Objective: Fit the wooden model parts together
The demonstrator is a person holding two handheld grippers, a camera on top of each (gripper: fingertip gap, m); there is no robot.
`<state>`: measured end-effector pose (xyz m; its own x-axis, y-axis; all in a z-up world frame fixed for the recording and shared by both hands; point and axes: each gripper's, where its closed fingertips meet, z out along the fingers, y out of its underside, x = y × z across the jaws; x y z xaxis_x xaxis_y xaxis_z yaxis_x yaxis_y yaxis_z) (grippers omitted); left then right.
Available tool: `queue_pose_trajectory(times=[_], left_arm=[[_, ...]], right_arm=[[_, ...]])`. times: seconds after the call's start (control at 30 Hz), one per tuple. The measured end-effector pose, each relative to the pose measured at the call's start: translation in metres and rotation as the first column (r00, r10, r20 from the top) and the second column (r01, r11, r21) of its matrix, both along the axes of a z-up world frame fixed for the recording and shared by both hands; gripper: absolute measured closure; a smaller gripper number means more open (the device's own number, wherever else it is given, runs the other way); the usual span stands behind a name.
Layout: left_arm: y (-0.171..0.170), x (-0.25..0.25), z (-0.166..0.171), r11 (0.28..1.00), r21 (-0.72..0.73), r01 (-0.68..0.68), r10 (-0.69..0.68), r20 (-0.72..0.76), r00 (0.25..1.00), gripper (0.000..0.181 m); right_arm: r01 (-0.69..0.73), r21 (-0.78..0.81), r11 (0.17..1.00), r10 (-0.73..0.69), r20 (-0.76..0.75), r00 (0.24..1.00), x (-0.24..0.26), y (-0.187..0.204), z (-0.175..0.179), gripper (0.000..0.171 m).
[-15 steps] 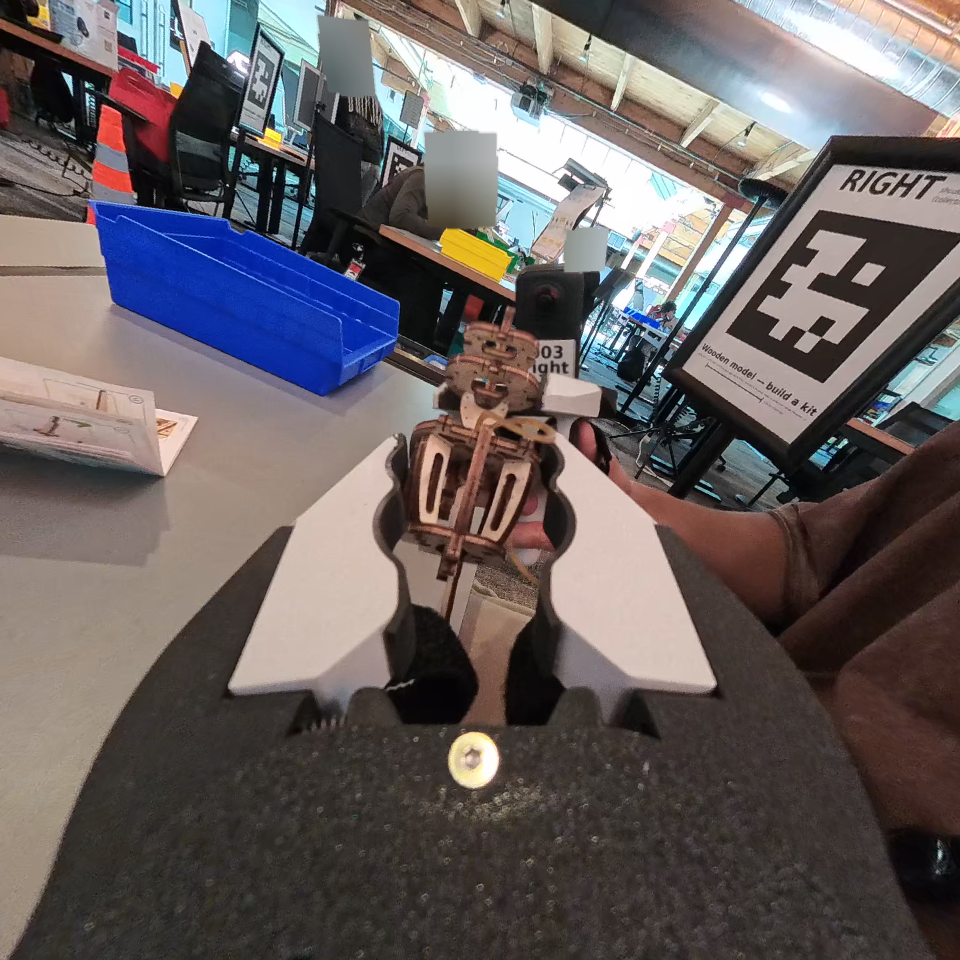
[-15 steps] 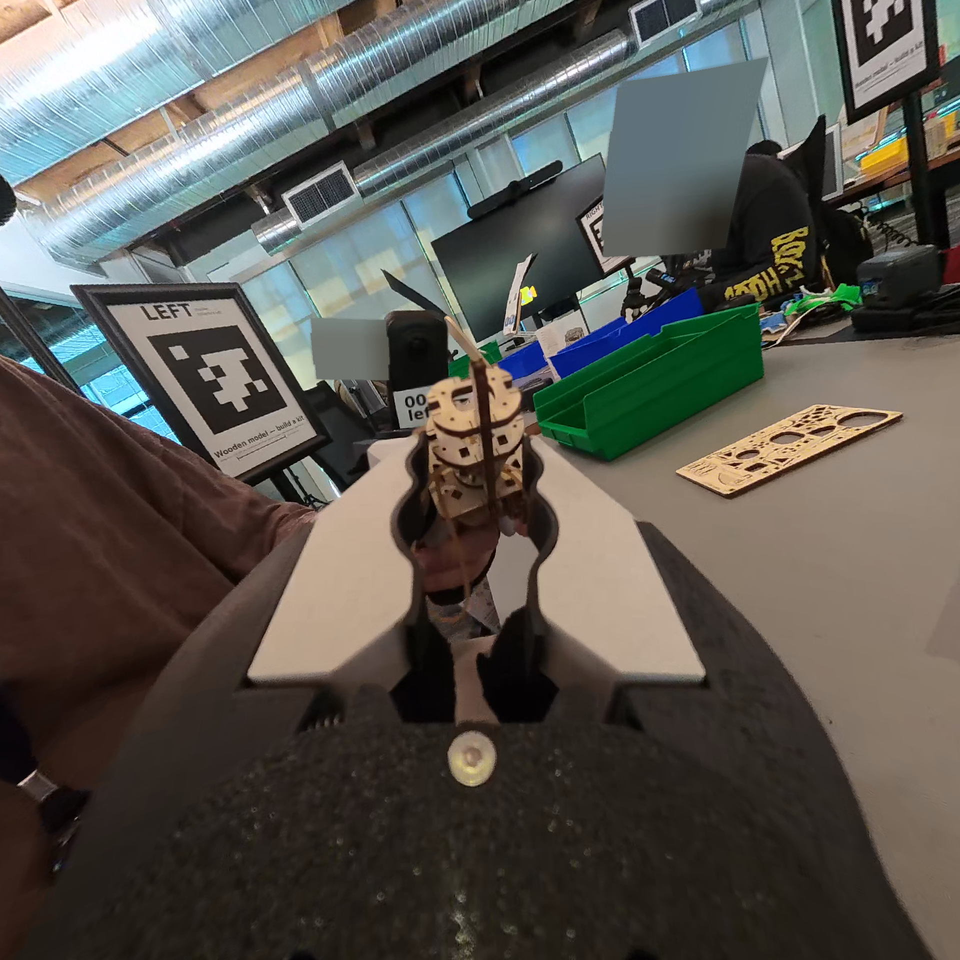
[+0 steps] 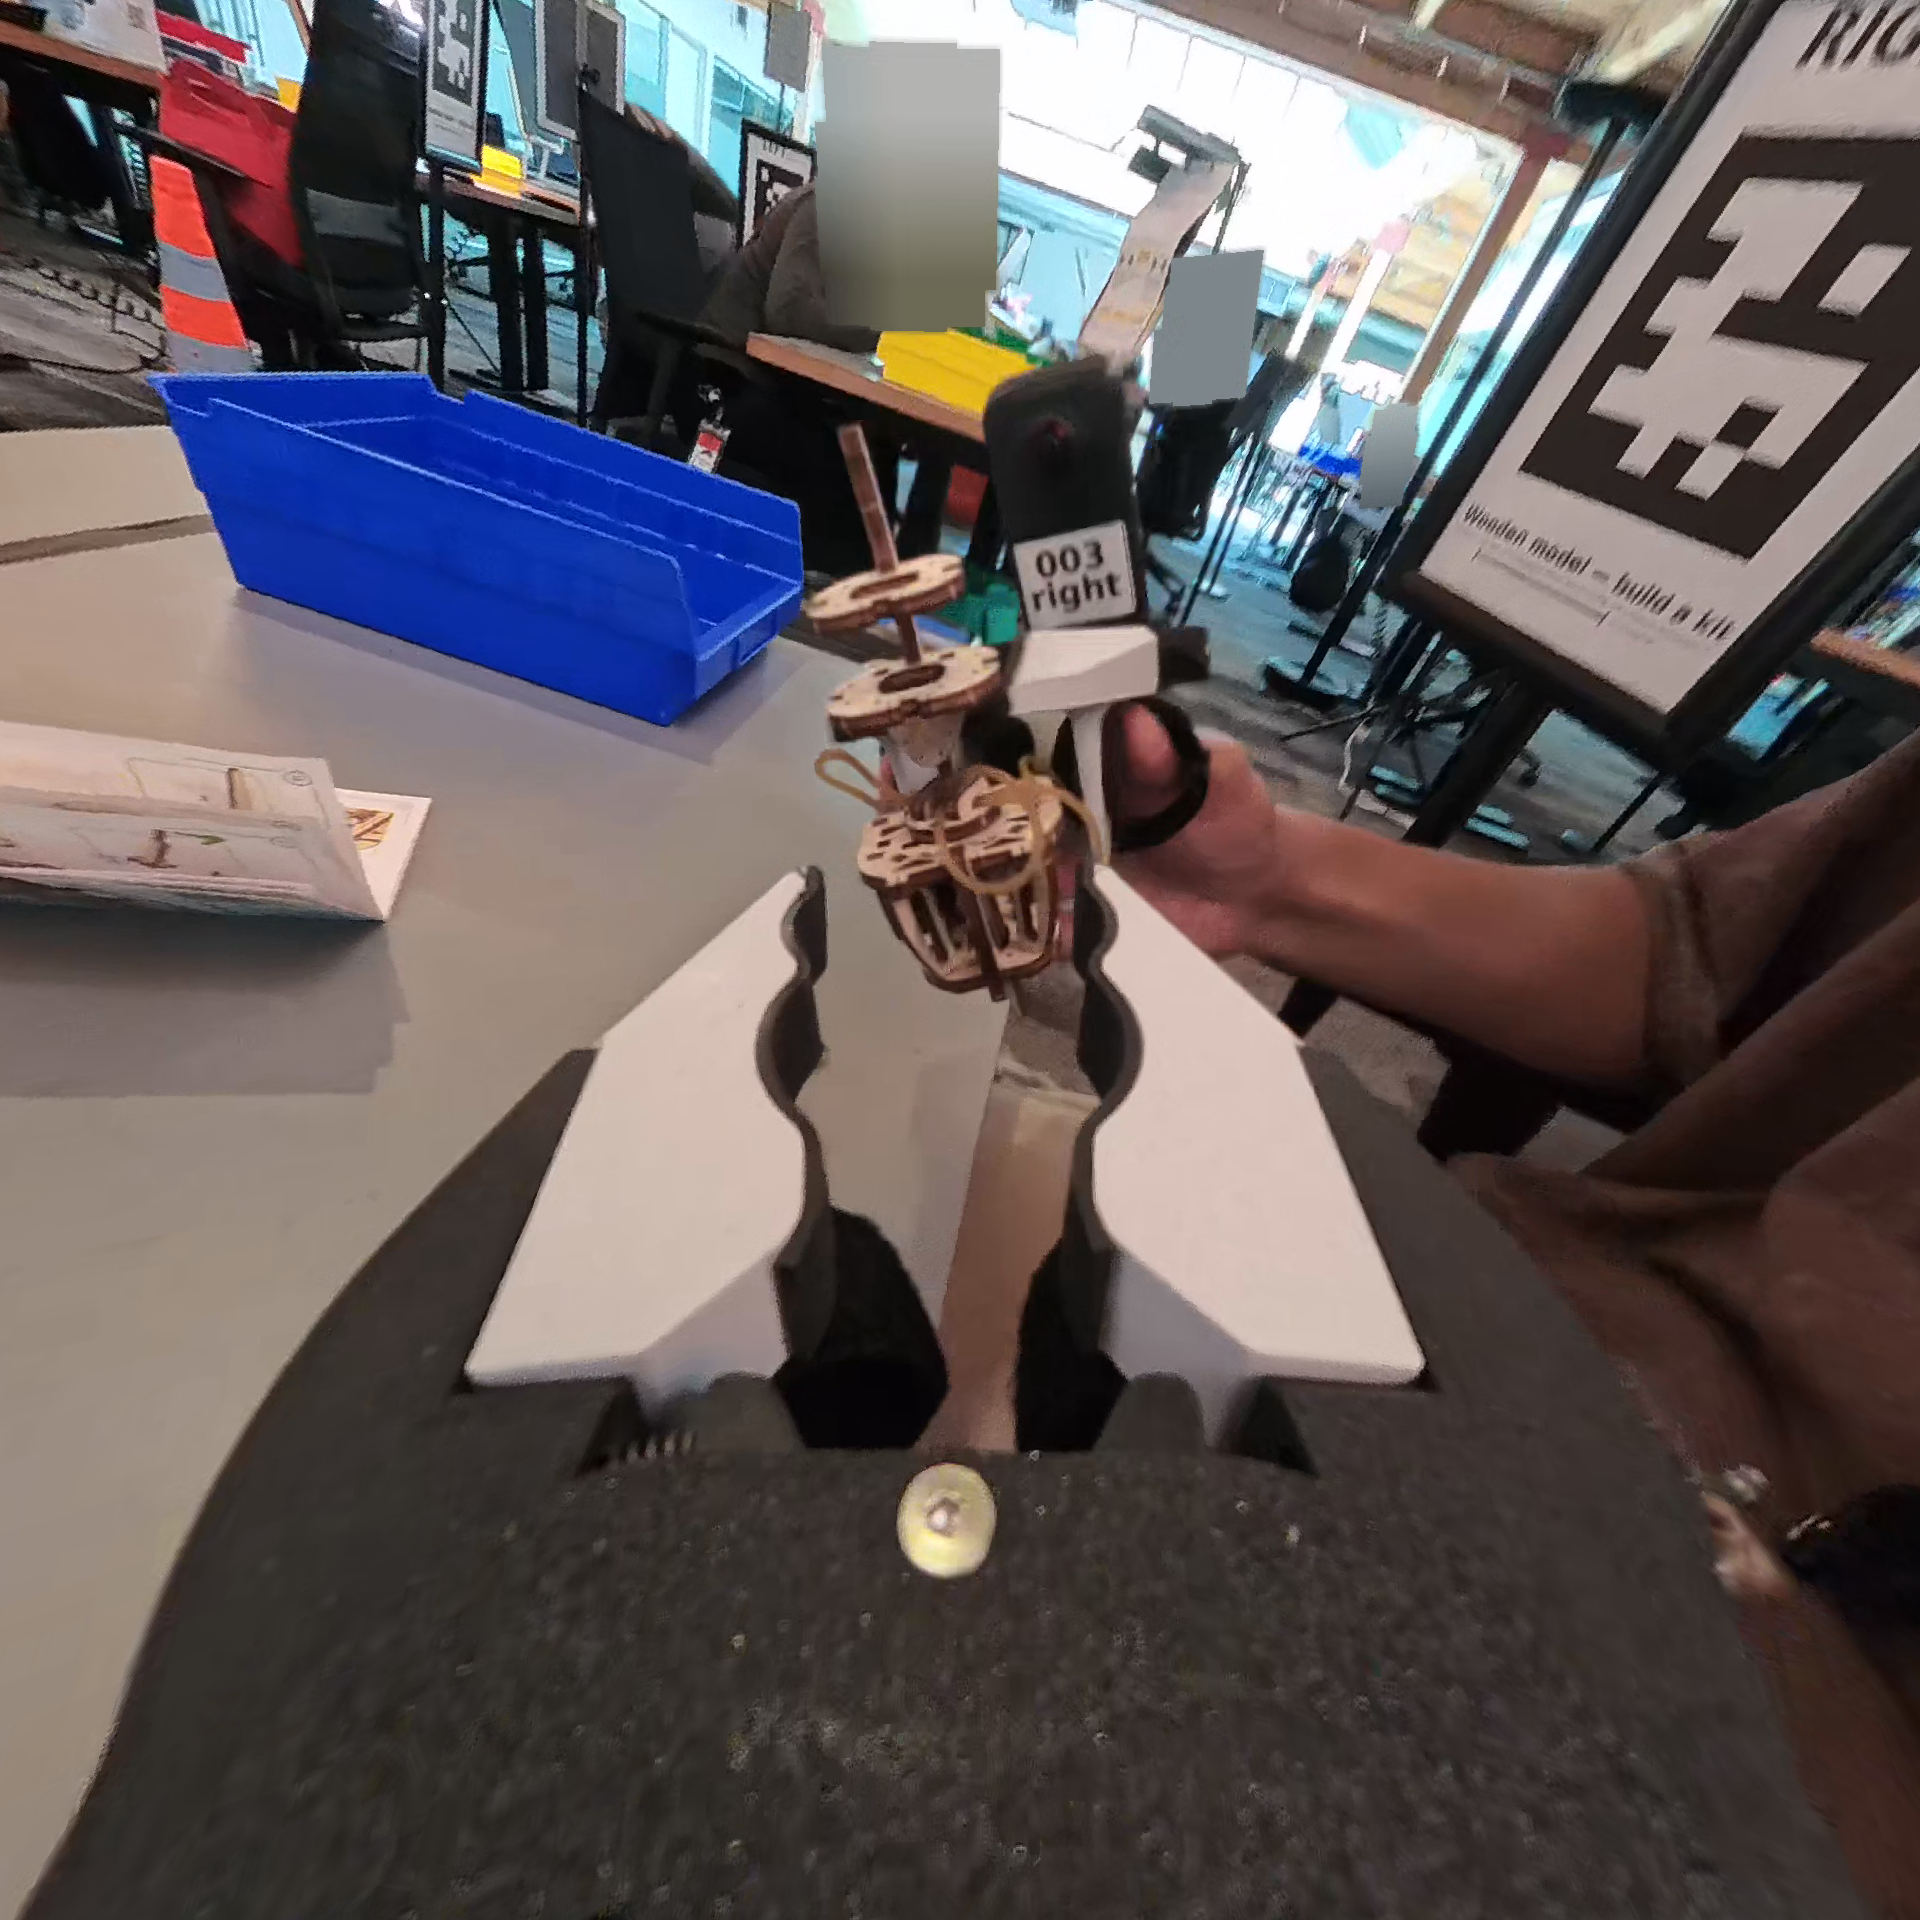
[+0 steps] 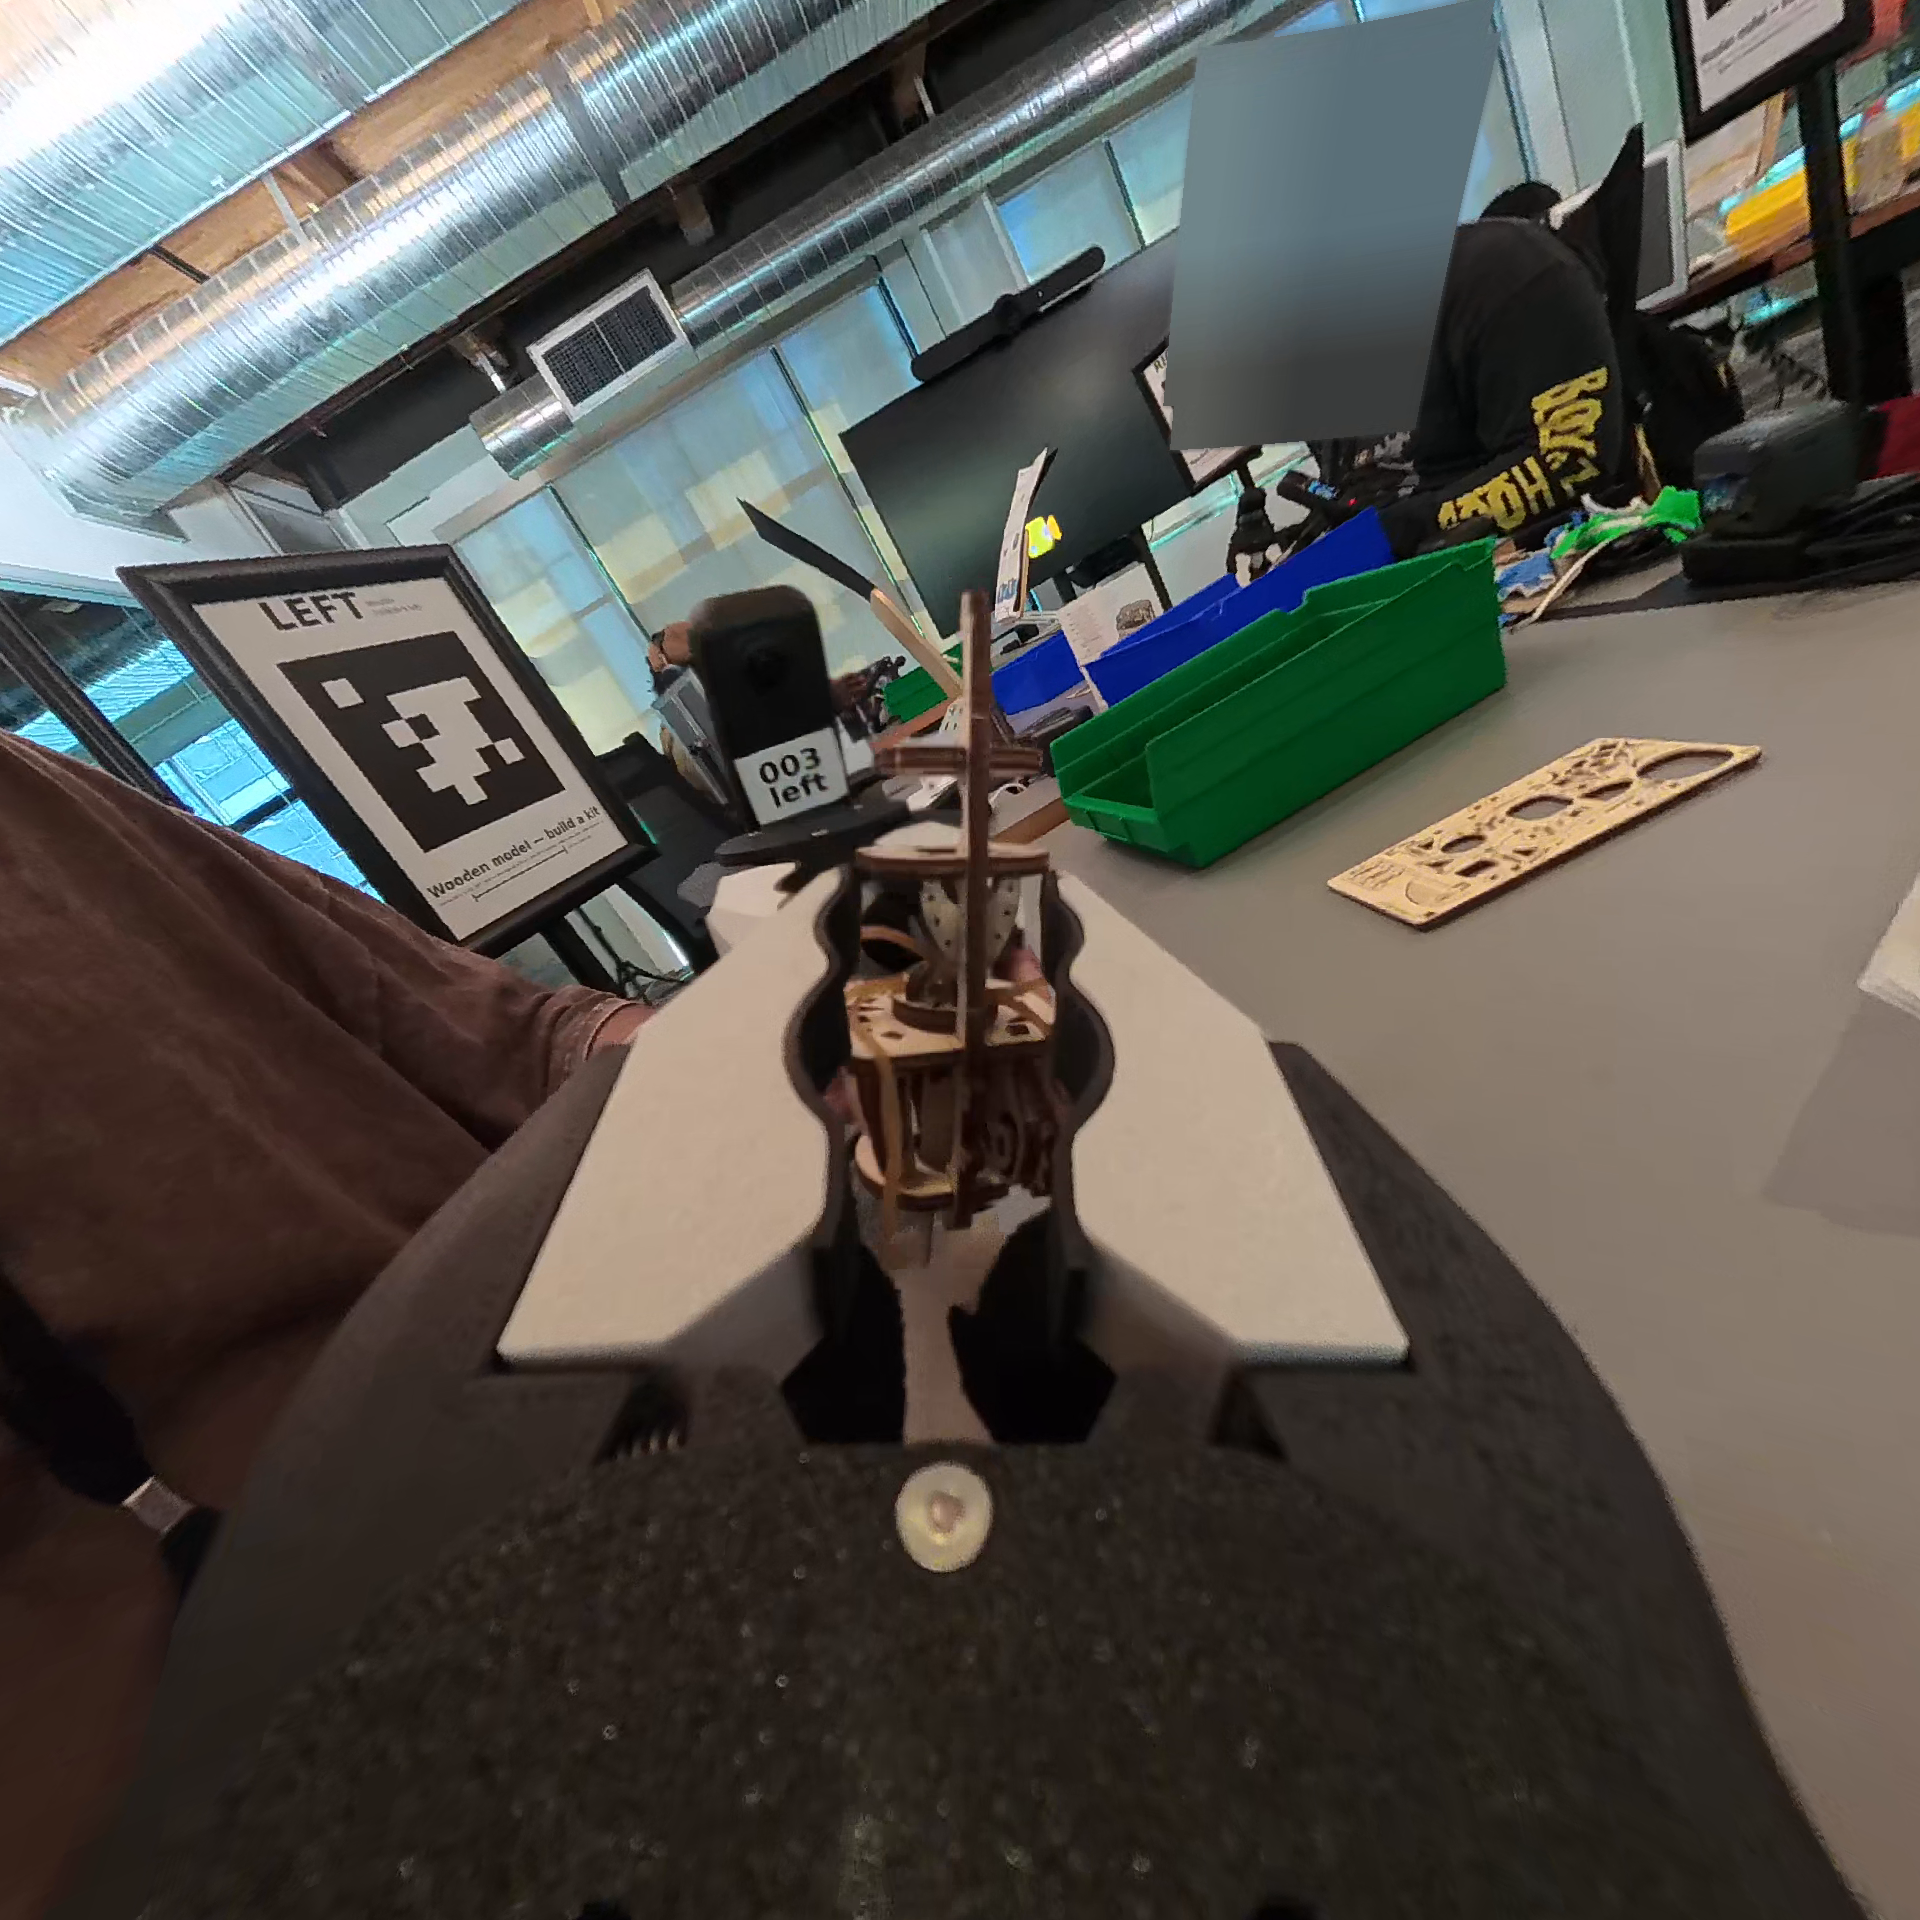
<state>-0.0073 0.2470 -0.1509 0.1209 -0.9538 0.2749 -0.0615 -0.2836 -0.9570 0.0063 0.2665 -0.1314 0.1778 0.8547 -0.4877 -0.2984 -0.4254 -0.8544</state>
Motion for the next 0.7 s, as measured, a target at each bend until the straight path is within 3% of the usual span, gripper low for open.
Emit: queue_pose_trajectory(times=[0.17, 0.37, 0.7], left_arm=[[-0.006, 0.005, -0.015, 0.993, 0.121, 0.008, 0.006, -0.115, 0.993, 0.143], [-0.008, 0.008, -0.024, 0.960, 0.279, -0.009, 0.066, -0.198, 0.978, 0.167], [0.001, 0.001, -0.024, 0.962, 0.269, -0.036, 0.092, -0.196, 0.976, 0.181]], right_arm=[[-0.008, -0.047, 0.999, 0.010, 0.044, 0.999, 0.004, 0.003, -0.011, 0.142], [-0.040, -0.035, 0.999, 0.043, 0.068, 0.997, 0.000, -0.002, -0.014, 0.142], [-0.061, -0.029, 0.998, 0.064, 0.138, 0.988, 0.002, -0.002, -0.026, 0.142]])
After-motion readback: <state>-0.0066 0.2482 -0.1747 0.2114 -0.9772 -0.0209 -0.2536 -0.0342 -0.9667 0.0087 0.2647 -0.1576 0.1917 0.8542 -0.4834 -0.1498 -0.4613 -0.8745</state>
